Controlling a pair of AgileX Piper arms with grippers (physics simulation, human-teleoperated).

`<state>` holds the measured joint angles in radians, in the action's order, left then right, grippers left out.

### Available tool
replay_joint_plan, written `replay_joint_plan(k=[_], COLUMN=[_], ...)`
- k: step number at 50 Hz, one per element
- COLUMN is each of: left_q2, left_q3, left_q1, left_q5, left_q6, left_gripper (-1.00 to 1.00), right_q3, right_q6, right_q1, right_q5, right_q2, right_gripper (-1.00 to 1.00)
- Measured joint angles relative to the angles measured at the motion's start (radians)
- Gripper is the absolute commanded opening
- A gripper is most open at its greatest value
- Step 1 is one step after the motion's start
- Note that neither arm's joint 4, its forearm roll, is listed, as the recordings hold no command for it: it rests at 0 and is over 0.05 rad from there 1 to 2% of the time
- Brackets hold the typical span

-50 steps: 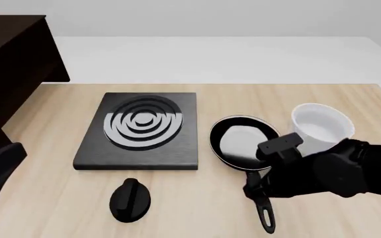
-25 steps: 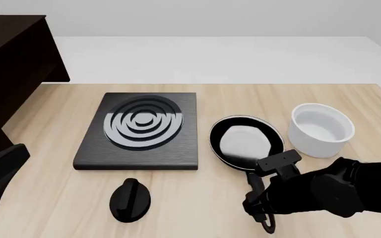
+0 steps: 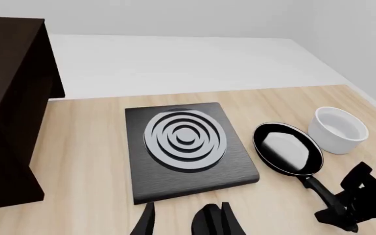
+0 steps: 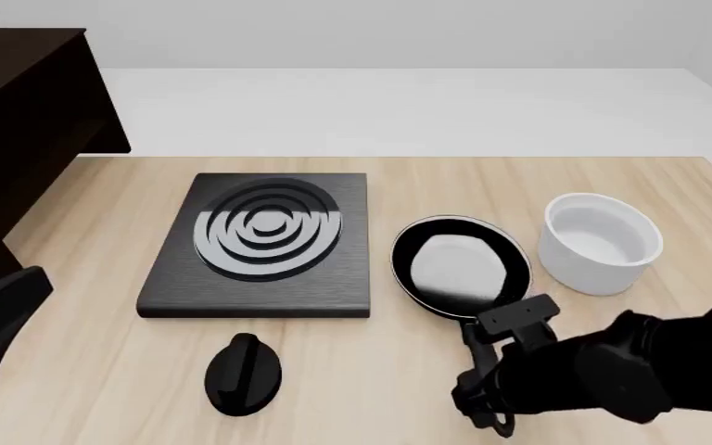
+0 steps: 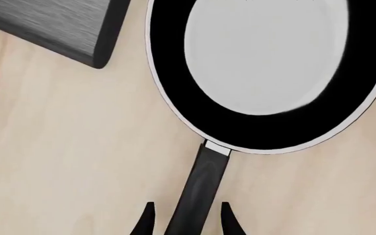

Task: Put the frying pan on the cabinet shelf.

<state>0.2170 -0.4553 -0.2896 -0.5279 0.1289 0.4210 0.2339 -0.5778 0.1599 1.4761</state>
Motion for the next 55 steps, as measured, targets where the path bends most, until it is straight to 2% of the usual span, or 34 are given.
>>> replay_joint_plan(k=[28,29,43,47,55], left_q2=[0.006,0.006,0.01,0.011,0.01], left_q3=[-0.002,-0.003,-0.004,-0.006,-0.003], left_q1=[0.0,0.0,-0.002,-0.003,-0.004], left_q5=[0.001,0.001,0.002,0.001,0.002], left_q6=[-0.005,-0.005,-0.006,-0.007,-0.009], left_gripper=[1.0,1.0,1.0,1.0,1.0], right_q3=[-0.034,-0.035,-0.042,-0.035,-0.007], right_q6=[0.077,0.077,0.048,0.017,-0.08], right_q1=[-0.021,-0.023,0.007,0.046,0.14], right_q5=[-0.047,-0.048,-0.035,-0.015,0.017], right_q2=[-0.01,-0.011,-0.029,-0.038,-0.069], right_gripper=[1.0,-1.0,-1.0,-1.0,-1.0])
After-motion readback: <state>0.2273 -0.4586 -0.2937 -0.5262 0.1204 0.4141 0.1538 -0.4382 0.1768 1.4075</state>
